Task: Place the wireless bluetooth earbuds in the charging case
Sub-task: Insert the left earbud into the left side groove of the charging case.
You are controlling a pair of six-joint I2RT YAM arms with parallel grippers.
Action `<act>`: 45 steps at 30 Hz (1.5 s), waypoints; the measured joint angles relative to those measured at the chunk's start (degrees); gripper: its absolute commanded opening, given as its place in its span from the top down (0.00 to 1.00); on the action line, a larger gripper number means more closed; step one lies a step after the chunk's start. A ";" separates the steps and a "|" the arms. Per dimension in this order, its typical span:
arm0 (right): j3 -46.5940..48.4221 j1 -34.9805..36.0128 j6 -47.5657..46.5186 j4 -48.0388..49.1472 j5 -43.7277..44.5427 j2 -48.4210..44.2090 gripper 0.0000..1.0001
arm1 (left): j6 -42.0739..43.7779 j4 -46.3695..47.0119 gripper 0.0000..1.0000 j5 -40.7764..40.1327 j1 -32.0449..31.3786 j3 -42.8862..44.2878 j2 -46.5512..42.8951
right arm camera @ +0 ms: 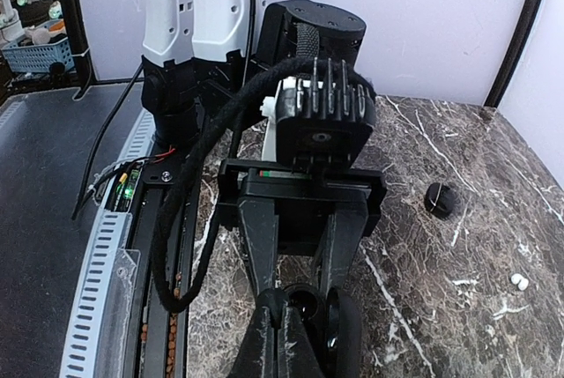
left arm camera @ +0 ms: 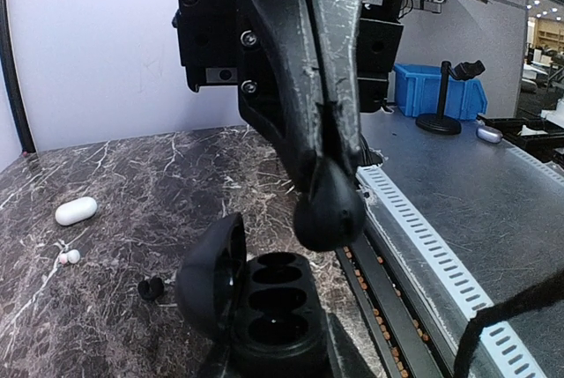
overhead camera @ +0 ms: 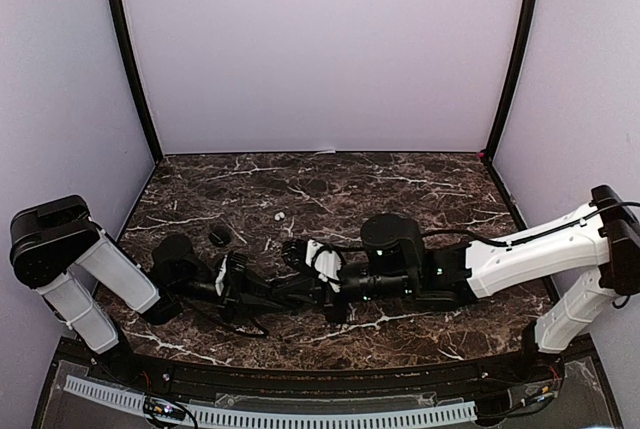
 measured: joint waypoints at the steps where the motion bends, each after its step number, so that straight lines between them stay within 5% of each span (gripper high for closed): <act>1: 0.48 0.15 -0.22 -0.11 0.37 0.48 1.00 | 0.00 -0.20 0.85 -0.13 -0.02 0.02 0.00; 25: 2.56 1.55 -3.85 -3.85 8.15 3.19 1.00 | 0.66 -1.88 0.85 -0.35 -0.17 0.02 -0.24; 31: 4.39 2.12 -5.20 -5.64 8.90 5.22 0.80 | 0.68 -2.29 0.85 -0.35 -0.17 0.02 -0.26; 45: -0.04 2.64 -4.02 -5.66 11.02 -2.05 0.75 | 0.94 -2.82 0.85 -0.68 -0.17 0.02 -0.50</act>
